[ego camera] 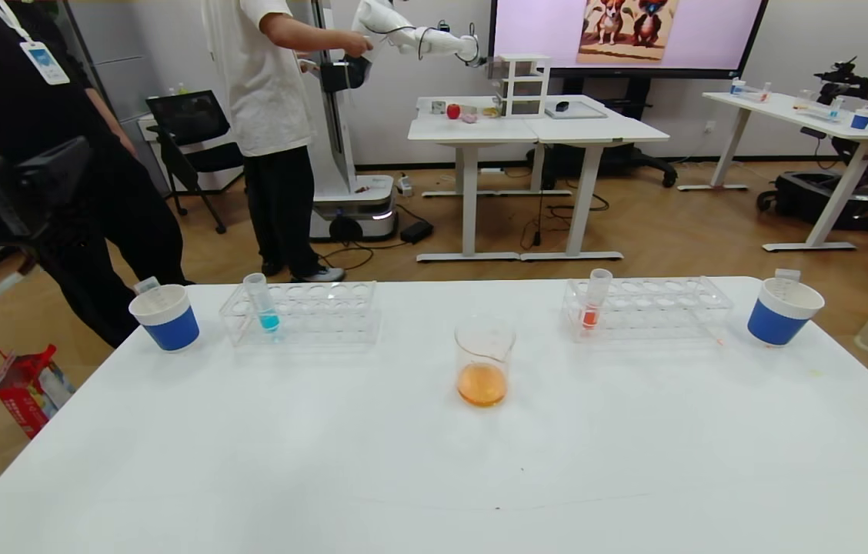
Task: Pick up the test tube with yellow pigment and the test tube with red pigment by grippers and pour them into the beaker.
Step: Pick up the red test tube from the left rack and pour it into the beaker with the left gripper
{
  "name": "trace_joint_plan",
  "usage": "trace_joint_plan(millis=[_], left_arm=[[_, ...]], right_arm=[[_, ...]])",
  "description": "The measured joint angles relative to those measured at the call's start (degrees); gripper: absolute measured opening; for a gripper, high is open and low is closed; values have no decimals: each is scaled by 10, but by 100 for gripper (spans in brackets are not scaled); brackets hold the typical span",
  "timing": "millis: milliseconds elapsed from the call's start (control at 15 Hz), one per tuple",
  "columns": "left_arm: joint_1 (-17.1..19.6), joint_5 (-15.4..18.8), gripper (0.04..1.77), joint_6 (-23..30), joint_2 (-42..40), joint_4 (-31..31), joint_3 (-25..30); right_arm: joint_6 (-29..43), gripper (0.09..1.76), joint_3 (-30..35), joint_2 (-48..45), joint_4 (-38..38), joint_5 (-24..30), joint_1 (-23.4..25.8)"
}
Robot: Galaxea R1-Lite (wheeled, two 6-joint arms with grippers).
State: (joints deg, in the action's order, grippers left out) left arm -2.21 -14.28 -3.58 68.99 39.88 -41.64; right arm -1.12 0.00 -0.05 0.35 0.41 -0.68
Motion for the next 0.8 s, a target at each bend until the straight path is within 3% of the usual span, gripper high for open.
trace_joint_plan(millis=[333, 533, 800], left_arm=[[3, 4, 175, -11, -177, -23, 78], [-2, 11, 175, -16, -311, -137, 114], [0, 15, 175, -20, -479, -317, 119]], right_arm=[[0, 174, 0, 0, 0, 0, 0], [0, 174, 0, 0, 0, 0, 0], [0, 174, 0, 0, 0, 0, 0]])
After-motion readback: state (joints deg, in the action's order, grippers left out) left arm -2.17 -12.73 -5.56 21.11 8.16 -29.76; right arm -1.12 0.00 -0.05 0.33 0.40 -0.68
